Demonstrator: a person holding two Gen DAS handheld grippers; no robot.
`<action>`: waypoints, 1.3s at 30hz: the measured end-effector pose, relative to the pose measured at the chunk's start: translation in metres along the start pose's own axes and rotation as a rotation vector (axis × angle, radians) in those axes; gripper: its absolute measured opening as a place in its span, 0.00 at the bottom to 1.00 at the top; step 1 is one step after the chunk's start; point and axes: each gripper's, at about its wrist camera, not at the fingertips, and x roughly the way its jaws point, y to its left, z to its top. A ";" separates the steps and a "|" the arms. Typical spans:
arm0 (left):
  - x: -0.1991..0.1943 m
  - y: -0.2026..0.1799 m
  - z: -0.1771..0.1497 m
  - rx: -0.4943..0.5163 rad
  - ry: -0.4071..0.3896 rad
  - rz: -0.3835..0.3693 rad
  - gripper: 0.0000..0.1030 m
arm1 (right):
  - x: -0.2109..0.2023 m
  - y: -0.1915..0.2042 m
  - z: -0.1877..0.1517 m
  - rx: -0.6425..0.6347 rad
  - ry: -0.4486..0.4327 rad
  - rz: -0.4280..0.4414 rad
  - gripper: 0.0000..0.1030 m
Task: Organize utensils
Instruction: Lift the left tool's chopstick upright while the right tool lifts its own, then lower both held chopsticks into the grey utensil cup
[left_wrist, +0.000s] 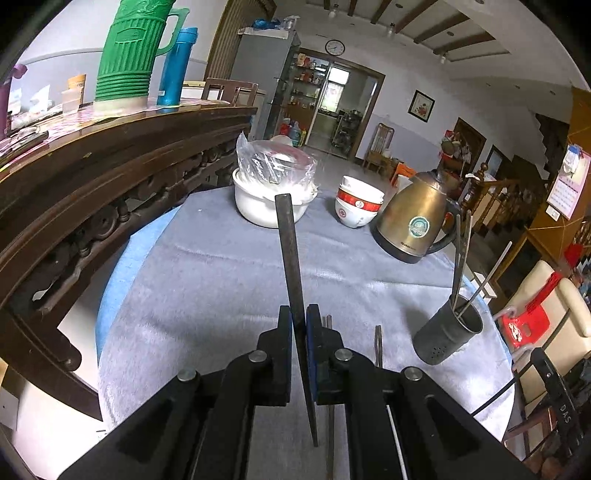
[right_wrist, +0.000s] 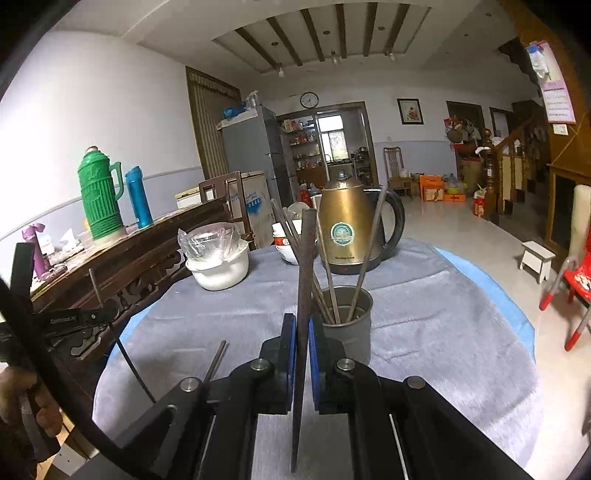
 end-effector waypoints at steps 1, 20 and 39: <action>0.000 -0.001 0.000 0.001 0.005 0.004 0.08 | -0.002 -0.001 0.000 0.005 0.003 0.004 0.07; -0.001 -0.002 0.003 -0.025 0.038 0.018 0.08 | 0.003 -0.002 0.011 0.029 -0.008 0.019 0.07; -0.006 -0.008 0.003 0.003 0.032 0.052 0.07 | 0.009 -0.003 0.003 0.011 -0.020 -0.002 0.07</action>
